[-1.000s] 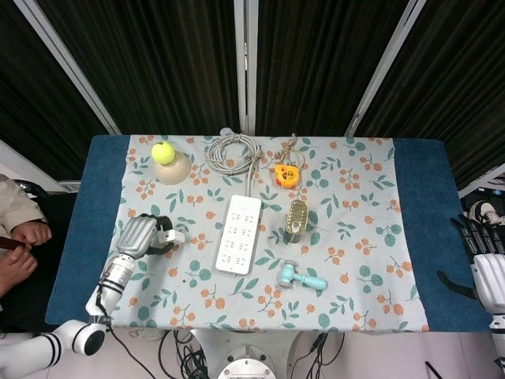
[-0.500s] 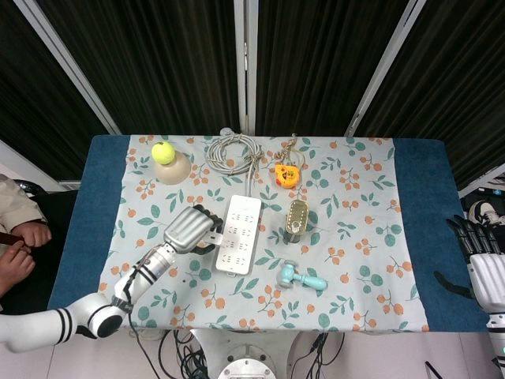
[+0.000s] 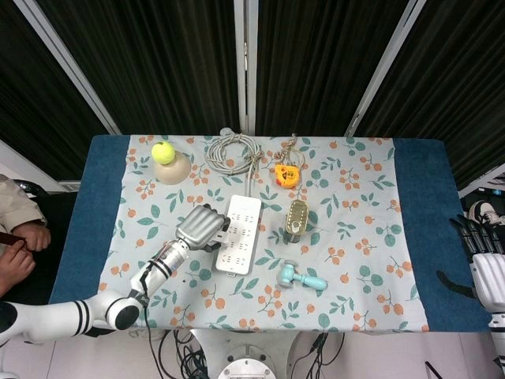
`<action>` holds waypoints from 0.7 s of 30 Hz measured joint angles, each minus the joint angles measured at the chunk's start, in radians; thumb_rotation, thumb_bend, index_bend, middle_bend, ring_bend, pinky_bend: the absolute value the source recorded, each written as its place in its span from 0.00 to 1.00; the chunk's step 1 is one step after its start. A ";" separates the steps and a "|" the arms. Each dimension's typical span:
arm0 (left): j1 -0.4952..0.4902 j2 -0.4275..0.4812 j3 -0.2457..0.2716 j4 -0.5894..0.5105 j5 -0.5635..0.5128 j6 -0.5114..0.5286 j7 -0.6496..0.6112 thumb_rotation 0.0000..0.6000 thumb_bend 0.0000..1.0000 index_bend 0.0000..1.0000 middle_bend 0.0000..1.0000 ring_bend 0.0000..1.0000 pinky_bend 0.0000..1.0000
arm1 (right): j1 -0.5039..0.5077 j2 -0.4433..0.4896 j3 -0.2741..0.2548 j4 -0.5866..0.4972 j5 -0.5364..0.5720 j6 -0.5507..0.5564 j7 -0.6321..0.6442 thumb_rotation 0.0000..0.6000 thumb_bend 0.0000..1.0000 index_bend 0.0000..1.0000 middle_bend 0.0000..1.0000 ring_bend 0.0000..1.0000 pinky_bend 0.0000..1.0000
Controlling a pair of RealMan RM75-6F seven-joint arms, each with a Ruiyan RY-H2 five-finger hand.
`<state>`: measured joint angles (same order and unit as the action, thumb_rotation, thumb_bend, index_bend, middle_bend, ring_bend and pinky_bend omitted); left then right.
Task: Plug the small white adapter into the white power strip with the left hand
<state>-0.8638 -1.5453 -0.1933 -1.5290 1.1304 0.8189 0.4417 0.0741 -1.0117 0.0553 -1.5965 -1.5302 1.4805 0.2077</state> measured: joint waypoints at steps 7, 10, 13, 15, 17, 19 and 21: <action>-0.021 0.003 0.005 -0.025 -0.043 0.013 0.033 1.00 0.42 0.66 0.68 0.46 0.35 | -0.003 -0.001 -0.001 0.002 0.002 0.001 0.003 1.00 0.11 0.00 0.02 0.00 0.00; -0.029 0.002 0.011 -0.025 -0.058 0.012 0.042 1.00 0.42 0.66 0.67 0.46 0.35 | -0.004 0.000 -0.001 0.004 0.002 0.002 0.004 1.00 0.11 0.00 0.02 0.00 0.00; -0.036 0.002 0.018 -0.026 -0.074 0.011 0.051 1.00 0.42 0.66 0.67 0.46 0.35 | -0.004 -0.001 -0.001 0.005 0.003 0.002 0.006 1.00 0.11 0.00 0.02 0.00 0.00; -0.041 0.003 0.022 -0.028 -0.082 0.015 0.056 1.00 0.42 0.66 0.67 0.46 0.34 | -0.004 -0.001 -0.001 0.006 0.002 0.001 0.007 1.00 0.11 0.00 0.02 0.00 0.00; -0.044 0.004 0.023 -0.030 -0.086 0.017 0.057 1.00 0.42 0.66 0.67 0.46 0.34 | -0.004 -0.002 -0.001 0.008 0.003 0.000 0.008 1.00 0.11 0.00 0.02 0.00 0.00; -0.048 0.005 0.026 -0.032 -0.090 0.019 0.058 1.00 0.42 0.66 0.67 0.46 0.34 | -0.004 -0.003 -0.001 0.009 0.004 0.000 0.010 1.00 0.11 0.00 0.02 0.00 0.00; -0.052 0.004 0.029 -0.032 -0.094 0.020 0.058 1.00 0.42 0.66 0.67 0.46 0.34 | -0.004 -0.004 -0.001 0.011 0.004 0.000 0.011 1.00 0.11 0.00 0.02 0.00 0.00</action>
<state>-0.9154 -1.5412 -0.1642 -1.5607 1.0366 0.8384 0.5000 0.0702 -1.0153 0.0545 -1.5854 -1.5264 1.4807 0.2191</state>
